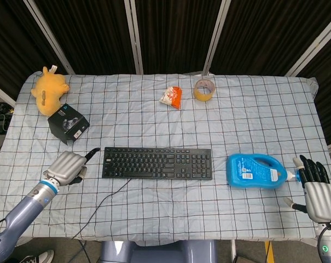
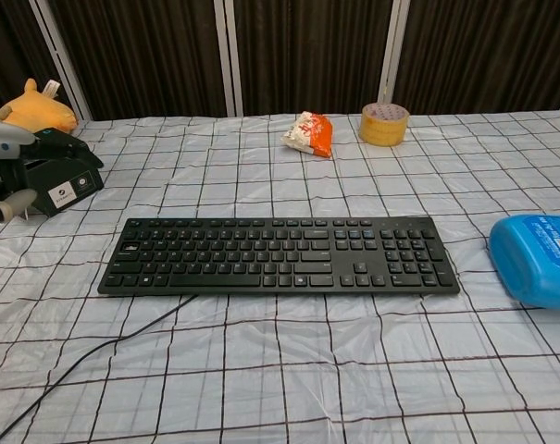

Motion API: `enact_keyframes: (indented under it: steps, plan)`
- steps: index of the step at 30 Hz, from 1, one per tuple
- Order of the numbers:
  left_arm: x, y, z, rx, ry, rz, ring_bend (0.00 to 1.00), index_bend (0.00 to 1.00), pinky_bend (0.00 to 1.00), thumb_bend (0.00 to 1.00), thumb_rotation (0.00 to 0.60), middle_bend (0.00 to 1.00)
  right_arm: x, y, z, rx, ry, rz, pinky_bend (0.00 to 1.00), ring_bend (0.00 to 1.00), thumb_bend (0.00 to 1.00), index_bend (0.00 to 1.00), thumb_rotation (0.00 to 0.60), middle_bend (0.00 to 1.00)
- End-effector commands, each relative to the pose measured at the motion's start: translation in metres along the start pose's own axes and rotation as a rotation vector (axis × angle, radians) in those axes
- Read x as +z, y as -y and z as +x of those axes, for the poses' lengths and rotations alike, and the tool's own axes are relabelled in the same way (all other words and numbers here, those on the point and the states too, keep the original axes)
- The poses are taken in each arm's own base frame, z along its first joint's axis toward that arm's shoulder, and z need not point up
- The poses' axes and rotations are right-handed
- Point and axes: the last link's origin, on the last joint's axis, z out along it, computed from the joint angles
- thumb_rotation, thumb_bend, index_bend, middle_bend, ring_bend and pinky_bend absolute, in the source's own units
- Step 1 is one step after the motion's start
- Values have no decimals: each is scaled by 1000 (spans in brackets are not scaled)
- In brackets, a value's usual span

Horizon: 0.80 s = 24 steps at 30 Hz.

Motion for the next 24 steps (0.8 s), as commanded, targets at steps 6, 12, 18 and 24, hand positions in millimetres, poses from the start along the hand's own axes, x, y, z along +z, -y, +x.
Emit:
enact_keyframes:
  steps: [6,12,18,24]
  plan:
    - [34,-40,7,81,127,-68,752,6,527,743,600,853,1,-1,0,8,6,-7,0,0,50,29,600,0]
    - [44,-57,3,125,211,-70,753,46,527,748,600,852,1,0,0,13,8,-6,0,0,51,29,600,0]
    - [51,-67,-1,145,283,-54,752,54,527,754,600,852,1,0,0,16,9,-9,0,0,50,29,600,0]
    - [60,-75,-4,163,324,-35,752,65,527,754,600,852,1,-1,0,20,12,-10,0,0,50,29,600,0]
